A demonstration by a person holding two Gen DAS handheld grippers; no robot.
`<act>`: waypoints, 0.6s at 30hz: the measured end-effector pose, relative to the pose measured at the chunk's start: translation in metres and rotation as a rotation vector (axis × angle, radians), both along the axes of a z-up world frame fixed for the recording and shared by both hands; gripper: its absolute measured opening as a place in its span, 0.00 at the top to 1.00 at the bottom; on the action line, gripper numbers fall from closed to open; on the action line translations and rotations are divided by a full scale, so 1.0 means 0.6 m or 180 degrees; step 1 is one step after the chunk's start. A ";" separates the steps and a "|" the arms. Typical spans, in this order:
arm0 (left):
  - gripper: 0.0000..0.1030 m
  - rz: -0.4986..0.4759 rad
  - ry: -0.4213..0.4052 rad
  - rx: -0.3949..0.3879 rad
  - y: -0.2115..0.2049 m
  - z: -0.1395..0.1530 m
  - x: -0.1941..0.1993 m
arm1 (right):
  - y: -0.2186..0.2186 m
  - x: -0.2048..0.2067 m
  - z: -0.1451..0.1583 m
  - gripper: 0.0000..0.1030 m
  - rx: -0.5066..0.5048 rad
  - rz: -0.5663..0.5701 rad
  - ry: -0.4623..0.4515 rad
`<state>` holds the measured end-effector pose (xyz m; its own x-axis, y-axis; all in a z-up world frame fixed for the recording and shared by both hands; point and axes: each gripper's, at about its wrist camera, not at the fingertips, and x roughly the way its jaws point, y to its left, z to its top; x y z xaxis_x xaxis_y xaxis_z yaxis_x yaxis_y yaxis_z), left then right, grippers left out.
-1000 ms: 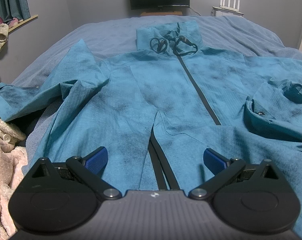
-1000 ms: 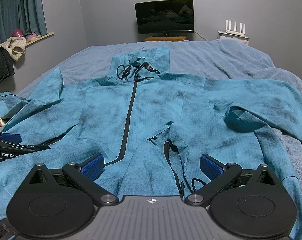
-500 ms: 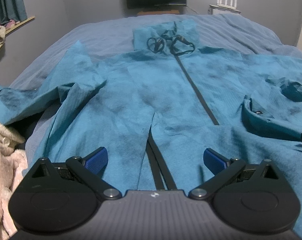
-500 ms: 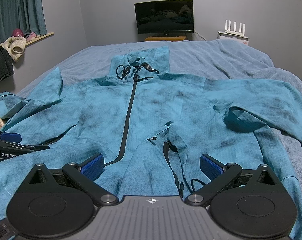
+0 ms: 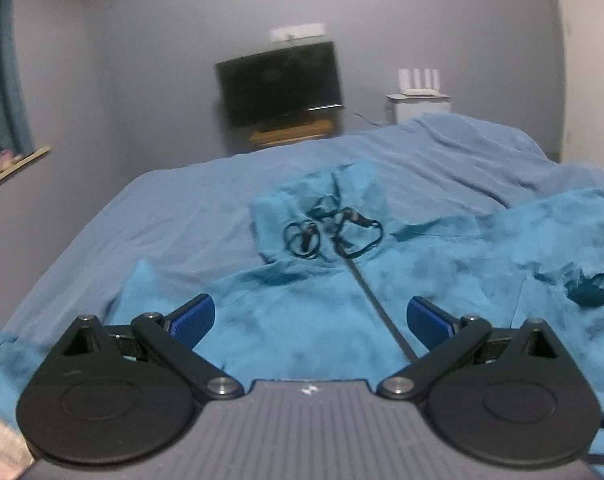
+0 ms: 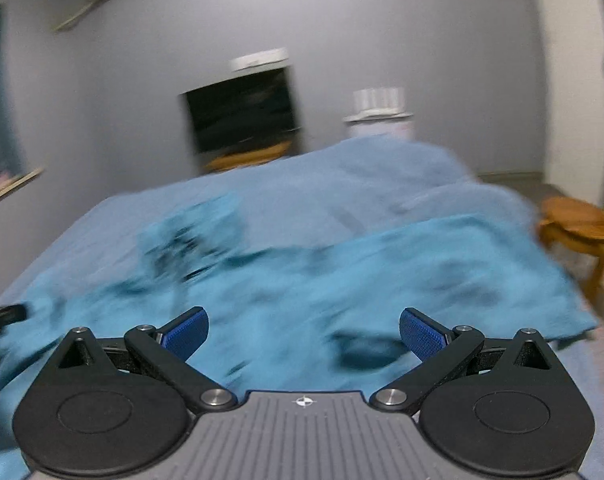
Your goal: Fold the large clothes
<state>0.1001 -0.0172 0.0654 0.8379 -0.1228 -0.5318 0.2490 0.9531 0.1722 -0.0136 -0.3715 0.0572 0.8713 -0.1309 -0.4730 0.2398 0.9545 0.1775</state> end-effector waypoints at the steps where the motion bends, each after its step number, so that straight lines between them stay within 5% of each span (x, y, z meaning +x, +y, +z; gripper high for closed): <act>1: 0.00 -0.0015 0.0090 0.0018 -0.006 -0.007 0.019 | -0.023 0.008 -0.004 0.00 -0.0032 -0.0121 0.0073; 7: 0.00 -0.0015 0.0357 -0.0077 -0.025 -0.096 0.095 | -0.180 0.028 -0.070 0.00 0.0479 -0.0719 0.0142; 12: 0.00 -0.0166 0.0542 -0.0158 -0.030 -0.184 0.112 | -0.264 0.052 -0.137 0.00 0.0422 -0.1133 0.0277; 18: 0.00 -0.0279 0.0778 -0.0241 -0.030 -0.245 0.120 | -0.378 0.061 -0.217 0.00 0.1306 -0.1432 0.0318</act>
